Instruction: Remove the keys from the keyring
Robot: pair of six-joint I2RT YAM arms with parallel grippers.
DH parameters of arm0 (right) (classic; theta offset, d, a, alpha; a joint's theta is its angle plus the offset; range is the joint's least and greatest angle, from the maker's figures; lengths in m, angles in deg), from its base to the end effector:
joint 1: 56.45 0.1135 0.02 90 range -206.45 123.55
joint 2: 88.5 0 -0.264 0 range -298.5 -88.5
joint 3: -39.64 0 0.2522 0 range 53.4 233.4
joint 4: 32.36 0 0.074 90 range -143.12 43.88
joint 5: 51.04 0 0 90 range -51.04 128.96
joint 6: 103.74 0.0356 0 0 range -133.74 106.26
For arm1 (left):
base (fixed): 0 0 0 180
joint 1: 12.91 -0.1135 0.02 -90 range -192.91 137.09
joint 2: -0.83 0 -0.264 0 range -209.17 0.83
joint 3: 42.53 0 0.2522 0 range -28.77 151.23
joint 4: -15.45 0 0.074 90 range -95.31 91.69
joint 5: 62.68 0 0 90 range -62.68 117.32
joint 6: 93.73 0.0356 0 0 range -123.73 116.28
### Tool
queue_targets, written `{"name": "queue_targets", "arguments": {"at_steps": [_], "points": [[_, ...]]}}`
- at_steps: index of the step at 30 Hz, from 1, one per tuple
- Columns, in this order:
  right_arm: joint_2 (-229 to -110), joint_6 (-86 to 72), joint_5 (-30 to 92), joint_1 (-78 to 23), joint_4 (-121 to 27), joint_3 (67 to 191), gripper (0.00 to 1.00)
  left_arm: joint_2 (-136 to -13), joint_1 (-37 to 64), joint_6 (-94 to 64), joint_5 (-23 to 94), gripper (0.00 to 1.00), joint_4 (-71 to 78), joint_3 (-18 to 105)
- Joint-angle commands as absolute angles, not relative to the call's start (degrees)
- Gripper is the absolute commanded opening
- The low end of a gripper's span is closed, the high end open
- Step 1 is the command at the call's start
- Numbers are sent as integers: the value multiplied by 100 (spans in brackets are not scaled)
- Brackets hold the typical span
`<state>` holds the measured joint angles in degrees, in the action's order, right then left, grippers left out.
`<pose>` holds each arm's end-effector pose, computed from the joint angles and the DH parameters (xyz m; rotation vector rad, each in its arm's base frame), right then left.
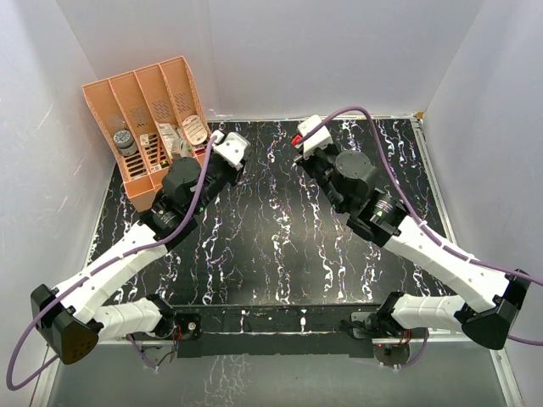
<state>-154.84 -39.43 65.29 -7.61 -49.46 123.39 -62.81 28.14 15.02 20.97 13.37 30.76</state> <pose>0.1834 0.1858 0.4313 -0.6378 1.4304 -0.0418 0.1985 -0.1677 0.4067 0.6392 1.2947 -0.2397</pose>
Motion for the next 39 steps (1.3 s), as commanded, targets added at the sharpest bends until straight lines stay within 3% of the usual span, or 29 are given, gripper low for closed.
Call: {"name": "queue_targets", "arguments": {"at_steps": [1,9,14,19,27,39], "points": [[-15336,-4039,6517,-759,-4856,12633,0,-6096,2803,1022,2605,22,2338,3154],[-15177,-3918,6317,-741,-4725,12498,0,-6657,2796,492,3483,6,2638,3560],[-15117,-3905,6261,-732,-4659,12416,0,-6715,2796,189,3728,5,3395,3186],[-15115,-3896,6173,-732,-4617,12387,0,-6878,2798,142,4041,7,3402,3278],[-15069,-3986,5897,-733,-4630,12391,0,-7031,2799,357,4103,20,3704,3451],[-15128,-4644,5390,-723,-6112,13150,0,-6832,2799,481,4044,22,3928,3129]]}}
